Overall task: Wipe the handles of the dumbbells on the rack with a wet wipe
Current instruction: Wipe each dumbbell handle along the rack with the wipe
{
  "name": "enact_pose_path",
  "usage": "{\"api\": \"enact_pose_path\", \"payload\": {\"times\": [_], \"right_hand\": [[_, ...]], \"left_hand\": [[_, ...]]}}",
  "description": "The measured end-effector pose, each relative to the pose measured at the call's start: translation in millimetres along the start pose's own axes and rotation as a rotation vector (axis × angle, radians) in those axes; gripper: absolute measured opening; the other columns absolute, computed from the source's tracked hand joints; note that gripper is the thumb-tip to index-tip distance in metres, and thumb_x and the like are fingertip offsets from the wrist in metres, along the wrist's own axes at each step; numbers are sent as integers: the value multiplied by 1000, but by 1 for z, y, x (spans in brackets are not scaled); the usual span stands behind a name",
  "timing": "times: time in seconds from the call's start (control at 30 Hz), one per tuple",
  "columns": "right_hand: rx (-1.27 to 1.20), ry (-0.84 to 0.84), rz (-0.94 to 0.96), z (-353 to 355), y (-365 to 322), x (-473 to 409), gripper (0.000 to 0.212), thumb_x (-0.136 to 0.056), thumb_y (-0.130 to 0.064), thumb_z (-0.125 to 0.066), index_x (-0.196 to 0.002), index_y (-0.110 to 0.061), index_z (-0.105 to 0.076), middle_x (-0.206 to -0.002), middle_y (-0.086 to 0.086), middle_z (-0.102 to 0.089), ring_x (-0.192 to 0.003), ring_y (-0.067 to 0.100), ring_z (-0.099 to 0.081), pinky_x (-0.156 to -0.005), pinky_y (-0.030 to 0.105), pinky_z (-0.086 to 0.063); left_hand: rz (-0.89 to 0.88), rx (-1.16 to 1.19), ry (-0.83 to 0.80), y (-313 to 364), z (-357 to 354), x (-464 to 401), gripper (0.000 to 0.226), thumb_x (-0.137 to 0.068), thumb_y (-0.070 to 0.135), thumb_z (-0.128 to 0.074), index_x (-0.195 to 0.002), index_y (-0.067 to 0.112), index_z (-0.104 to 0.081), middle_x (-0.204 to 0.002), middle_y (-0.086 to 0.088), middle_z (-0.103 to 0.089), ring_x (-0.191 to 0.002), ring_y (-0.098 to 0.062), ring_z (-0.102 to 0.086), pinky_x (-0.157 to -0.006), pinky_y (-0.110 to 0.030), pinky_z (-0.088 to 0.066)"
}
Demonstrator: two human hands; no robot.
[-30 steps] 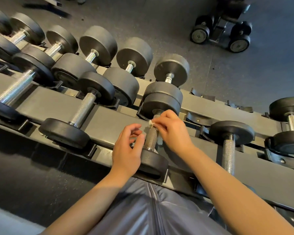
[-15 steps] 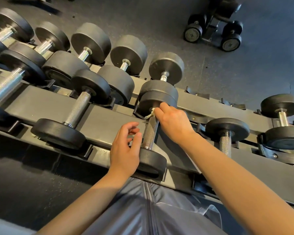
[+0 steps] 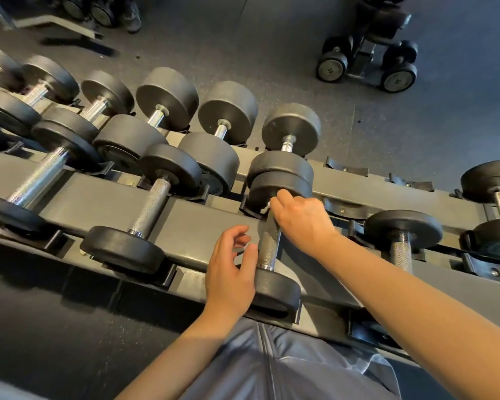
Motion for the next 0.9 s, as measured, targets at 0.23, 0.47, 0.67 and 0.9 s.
{"api": "enact_pose_path", "payload": {"times": [0.23,0.47,0.67,0.9], "right_hand": [[-130,-72,-149,-32,13,25,42,-39,-3,-90,-67,-8,-60,-61,6,-51,-30,18,-42,-38,18,-17],[-125,158,-114,5,23,15,31,-55,0,-82,-70,-9,-56,-63,6,-48,-36,17,-39,-38,20,-20],[-248,141,-118,-14,21,21,31,-60,0,-84,-82,-6,-63,-73,9,-54,-40,19,-47,-37,21,-30],[-237,176,-177,-9,22,21,34,-55,3,-85,-76,-6,-60,-69,8,-52,-37,19,-44,-36,21,-29]], "left_hand": [[-26,15,4,1,2,1,23,-83,50,-44,-105,46,-50,-103,17,-59,-100,1,-55,-82,-12,-42],[-39,26,26,1,2,1,28,-80,53,-42,-105,45,-51,-102,16,-60,-101,-3,-57,-84,-18,-45],[-49,24,10,1,0,1,27,-82,51,-43,-107,45,-50,-105,16,-59,-103,-4,-57,-86,-20,-46],[-67,4,14,1,1,2,26,-83,51,-42,-107,45,-49,-102,17,-59,-101,-4,-57,-87,-24,-48]]}}
Point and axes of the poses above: each hand's wrist, its own x-axis away from the middle knuckle, its own z-axis out of the back of the hand, y = z × x, the point moved 8 cm from there along -x, towards the middle knuckle
